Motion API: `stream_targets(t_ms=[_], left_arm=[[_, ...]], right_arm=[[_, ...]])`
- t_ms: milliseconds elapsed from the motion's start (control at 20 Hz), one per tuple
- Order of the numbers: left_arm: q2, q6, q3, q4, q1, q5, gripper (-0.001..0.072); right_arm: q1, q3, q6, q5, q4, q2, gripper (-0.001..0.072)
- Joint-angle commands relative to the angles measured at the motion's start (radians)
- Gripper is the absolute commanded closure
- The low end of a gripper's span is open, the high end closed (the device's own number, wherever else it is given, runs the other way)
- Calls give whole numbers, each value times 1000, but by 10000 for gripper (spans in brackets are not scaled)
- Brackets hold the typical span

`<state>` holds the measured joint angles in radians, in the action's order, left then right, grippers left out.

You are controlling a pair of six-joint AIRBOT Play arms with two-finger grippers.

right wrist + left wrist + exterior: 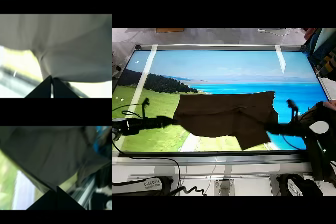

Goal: Fold the clothes and pants, and hang the long-sleeved shirts on hangers.

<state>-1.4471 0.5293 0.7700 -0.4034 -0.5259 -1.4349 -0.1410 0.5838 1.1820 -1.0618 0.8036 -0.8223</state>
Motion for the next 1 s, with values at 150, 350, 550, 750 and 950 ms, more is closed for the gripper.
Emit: stream_targets(t_ms=[150, 350, 550, 750, 950], left_arm=[[35, -42, 43, 387, 157, 359, 703], [34, -40, 45, 568, 338, 851, 701], [12, -67, 63, 703, 431, 1104, 700], [-108, -66, 175, 704, 443, 1103, 700], [-175, -67, 209, 697, 442, 1025, 13]], right_arm=[[1, 69, 75, 558, -173, -93, 702], [1, 154, 86, 689, -237, -323, 702], [1, 360, 86, 690, -240, -577, 701], [1, 507, 86, 689, -250, -735, 700], [1, 534, 79, 653, -227, -767, 23]])
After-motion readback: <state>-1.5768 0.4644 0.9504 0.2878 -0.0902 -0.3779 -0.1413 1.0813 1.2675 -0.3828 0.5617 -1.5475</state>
